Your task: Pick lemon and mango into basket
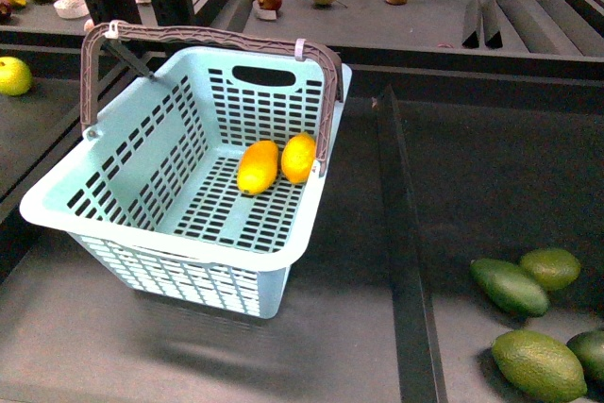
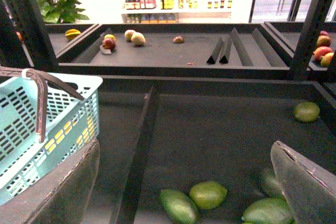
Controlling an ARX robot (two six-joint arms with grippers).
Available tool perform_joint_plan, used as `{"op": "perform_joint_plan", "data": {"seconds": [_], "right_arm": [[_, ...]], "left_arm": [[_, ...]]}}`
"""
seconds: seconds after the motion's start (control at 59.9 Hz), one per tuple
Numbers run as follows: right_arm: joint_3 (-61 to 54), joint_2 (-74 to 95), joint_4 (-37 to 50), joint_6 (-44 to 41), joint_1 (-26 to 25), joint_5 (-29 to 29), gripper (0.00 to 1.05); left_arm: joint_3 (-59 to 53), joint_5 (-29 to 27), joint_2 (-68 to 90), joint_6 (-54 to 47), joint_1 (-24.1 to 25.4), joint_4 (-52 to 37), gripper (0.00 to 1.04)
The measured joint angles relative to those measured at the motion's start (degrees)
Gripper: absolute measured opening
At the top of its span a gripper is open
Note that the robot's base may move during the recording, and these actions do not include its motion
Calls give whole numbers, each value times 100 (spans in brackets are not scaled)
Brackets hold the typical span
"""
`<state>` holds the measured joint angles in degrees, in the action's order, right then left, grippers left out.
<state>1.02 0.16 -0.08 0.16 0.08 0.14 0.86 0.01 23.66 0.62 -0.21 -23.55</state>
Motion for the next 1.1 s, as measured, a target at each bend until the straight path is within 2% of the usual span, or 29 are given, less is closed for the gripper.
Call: {"op": "perform_joint_plan", "data": {"seconds": [0.584,0.668,1.052,1.102], "right_arm": [[0,0,0,0,0,0,96],[0,2,0,0,0,-2,96],[0,0,0,0,0,0,96],[0,0,0,0,0,0,96]], "left_arm": [[0,0,-1351,0,0,1335,3],[2,0,-2124,0,0,2264,3],[2,-2,-2330,0,0,2343,4],[2,-2,-2330,0,0,2343,13]]}}
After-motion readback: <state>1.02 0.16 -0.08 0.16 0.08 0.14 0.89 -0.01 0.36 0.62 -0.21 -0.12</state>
